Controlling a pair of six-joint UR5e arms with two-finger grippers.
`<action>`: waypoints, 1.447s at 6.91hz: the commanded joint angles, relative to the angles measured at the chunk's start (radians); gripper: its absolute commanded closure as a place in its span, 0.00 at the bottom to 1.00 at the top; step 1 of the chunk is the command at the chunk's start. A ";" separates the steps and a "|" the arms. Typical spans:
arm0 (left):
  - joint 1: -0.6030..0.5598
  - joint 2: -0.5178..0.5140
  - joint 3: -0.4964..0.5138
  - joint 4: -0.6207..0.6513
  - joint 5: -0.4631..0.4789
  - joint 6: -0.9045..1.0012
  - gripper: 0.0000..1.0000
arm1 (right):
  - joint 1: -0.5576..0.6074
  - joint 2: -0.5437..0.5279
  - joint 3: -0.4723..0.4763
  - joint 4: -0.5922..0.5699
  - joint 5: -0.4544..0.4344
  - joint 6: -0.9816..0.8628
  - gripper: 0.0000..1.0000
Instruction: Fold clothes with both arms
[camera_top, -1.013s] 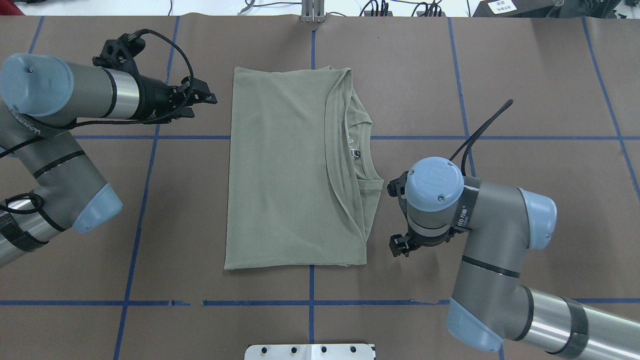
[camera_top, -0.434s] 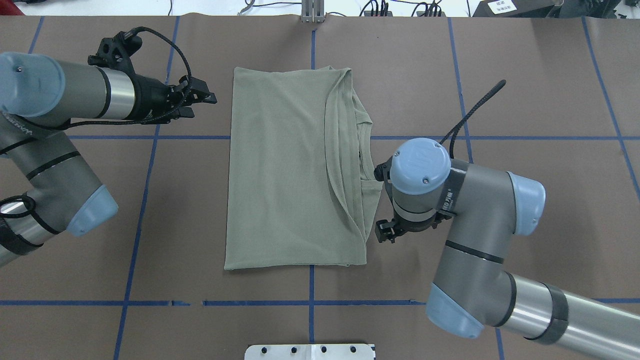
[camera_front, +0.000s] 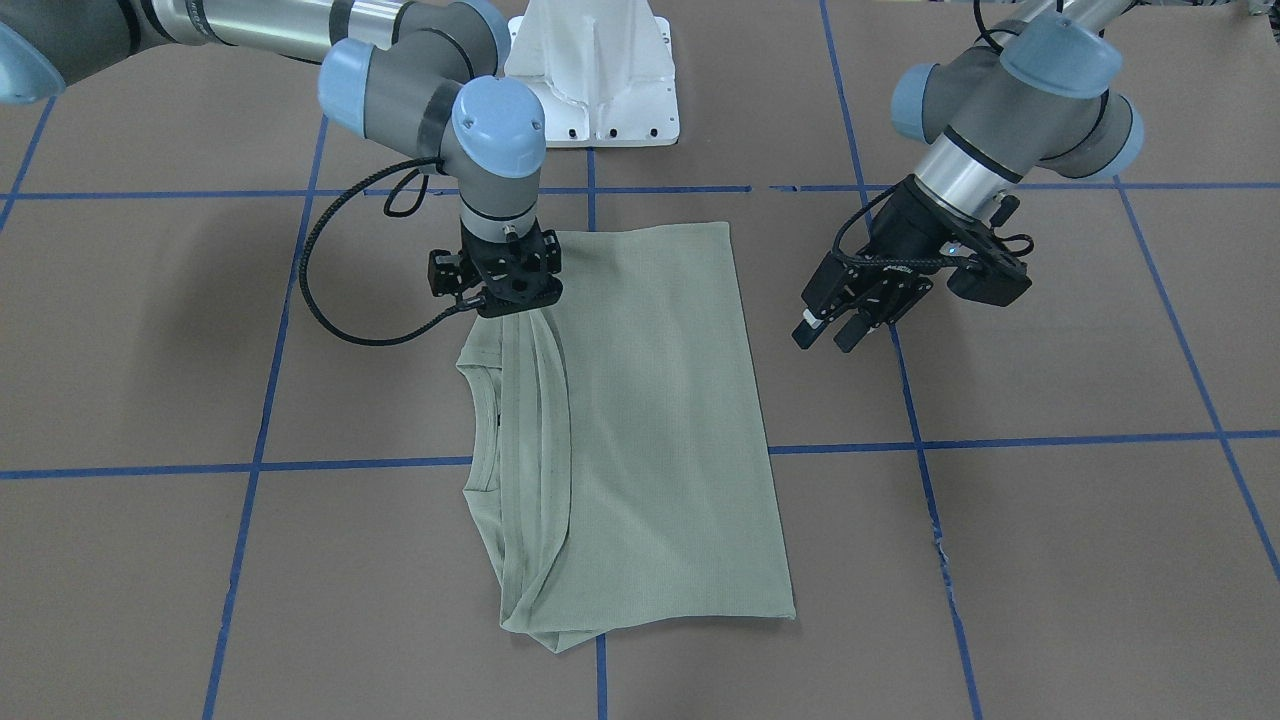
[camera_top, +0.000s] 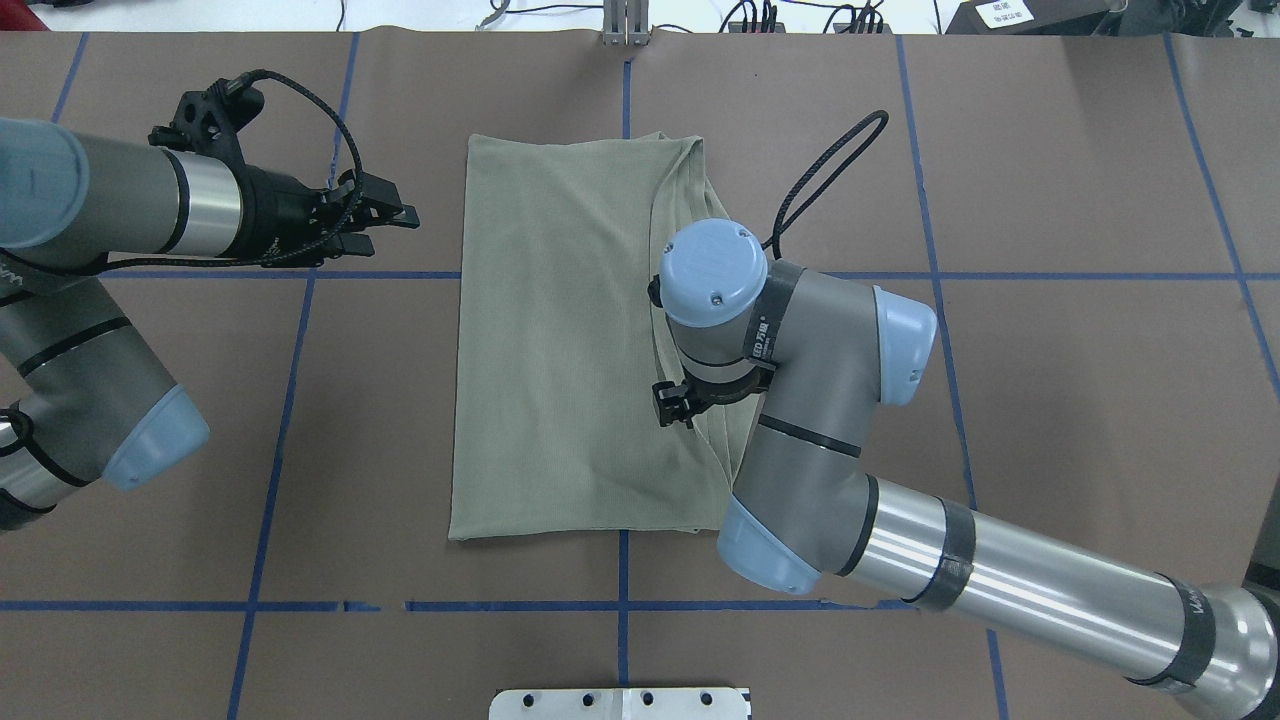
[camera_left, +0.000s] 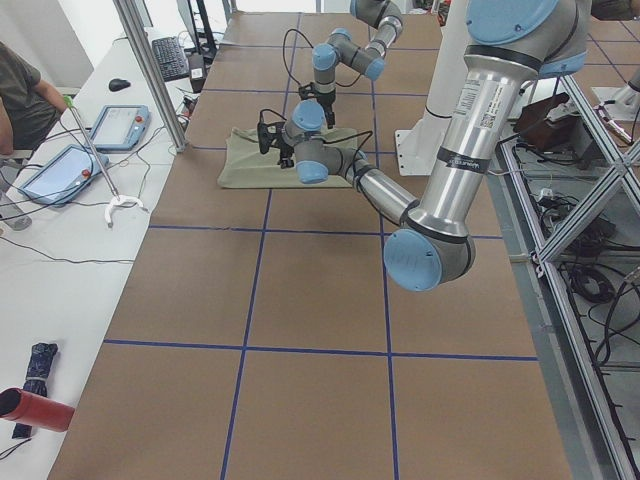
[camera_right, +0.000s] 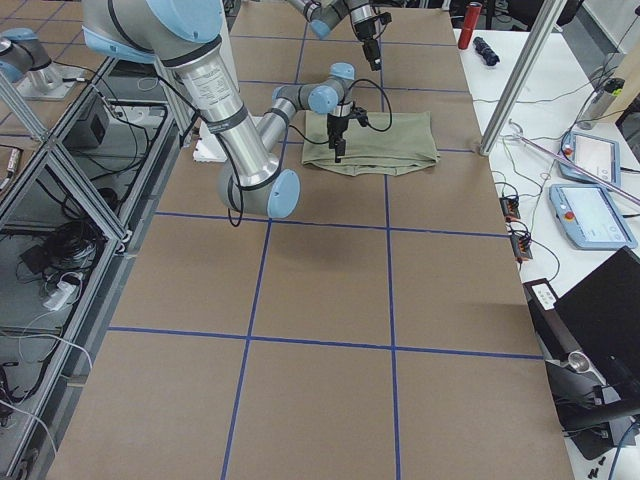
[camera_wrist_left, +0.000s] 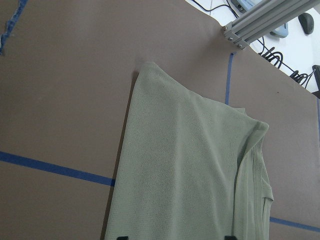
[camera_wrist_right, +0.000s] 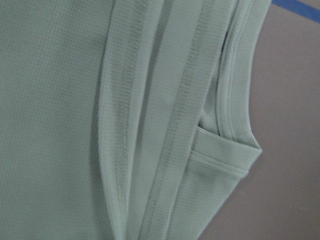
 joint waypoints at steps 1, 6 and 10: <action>0.000 0.000 -0.001 0.000 0.000 0.000 0.29 | -0.001 0.036 -0.053 0.042 -0.002 0.007 0.05; 0.000 0.002 0.010 0.000 0.000 0.000 0.29 | -0.024 0.036 -0.049 0.045 -0.001 0.012 0.48; 0.000 0.000 0.007 0.000 0.000 0.000 0.29 | -0.025 0.024 -0.044 0.045 0.012 0.010 1.00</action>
